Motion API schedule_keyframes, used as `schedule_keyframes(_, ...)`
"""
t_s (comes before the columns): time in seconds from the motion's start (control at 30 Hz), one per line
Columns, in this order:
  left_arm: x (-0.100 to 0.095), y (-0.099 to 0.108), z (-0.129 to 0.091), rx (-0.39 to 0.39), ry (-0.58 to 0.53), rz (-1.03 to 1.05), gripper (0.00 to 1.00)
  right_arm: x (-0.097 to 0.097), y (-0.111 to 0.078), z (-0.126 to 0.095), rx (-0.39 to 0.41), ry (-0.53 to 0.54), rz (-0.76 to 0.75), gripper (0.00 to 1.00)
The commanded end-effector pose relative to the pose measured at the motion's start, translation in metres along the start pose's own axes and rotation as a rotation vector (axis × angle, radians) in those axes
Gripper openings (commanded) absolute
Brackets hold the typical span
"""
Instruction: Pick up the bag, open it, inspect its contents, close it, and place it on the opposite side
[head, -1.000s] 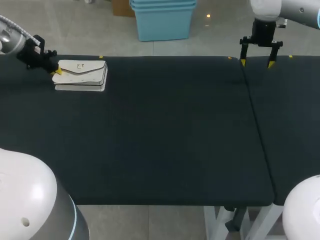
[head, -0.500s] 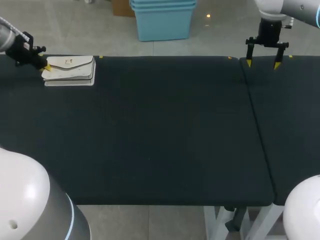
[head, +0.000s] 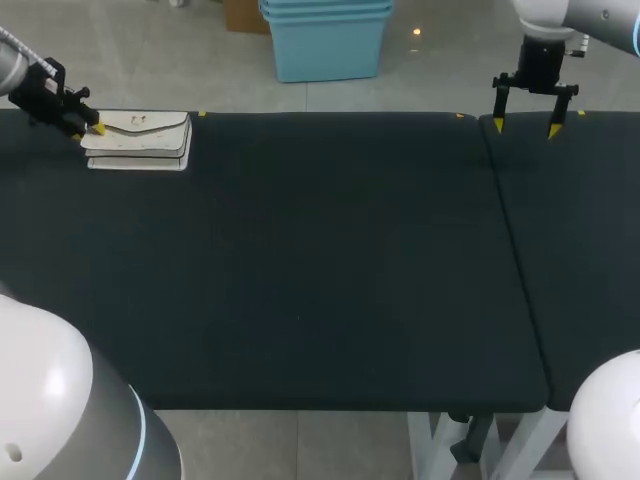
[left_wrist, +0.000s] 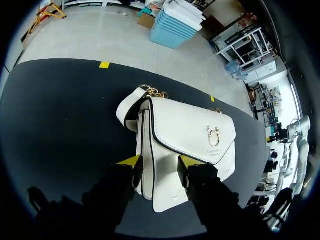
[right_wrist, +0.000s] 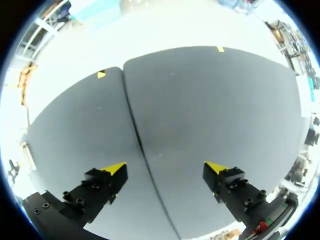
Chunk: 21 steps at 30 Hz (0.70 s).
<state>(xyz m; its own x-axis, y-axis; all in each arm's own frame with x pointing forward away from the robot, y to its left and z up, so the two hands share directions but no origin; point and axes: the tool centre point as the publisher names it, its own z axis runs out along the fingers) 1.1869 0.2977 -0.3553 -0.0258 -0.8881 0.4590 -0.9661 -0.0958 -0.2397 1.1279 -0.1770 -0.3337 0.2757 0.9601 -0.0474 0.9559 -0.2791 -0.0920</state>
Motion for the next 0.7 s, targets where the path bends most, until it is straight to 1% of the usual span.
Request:
schedule_keyframes(0.03,0.01,0.006,-0.016,0.002,-0.034,0.01,1.0,0.0,-0.001,0.0,-0.001,-0.001,0.001,1.0)
schedule_keyframes(0.23,0.024,0.014,-0.039,0.011,-0.082,0.018,1.0,0.0,-0.001,0.0,-0.001,-0.001,0.001,1.0)
schedule_keyframes(0.4,0.04,0.027,-0.057,-0.021,-0.146,0.027,1.0,0.0,-0.001,0.0,-0.001,-0.001,0.001,1.0)
schedule_keyframes(0.7,0.057,0.054,-0.077,-0.072,-0.241,0.038,1.0,0.0,-0.001,0.0,-0.001,-0.001,0.001,1.0)
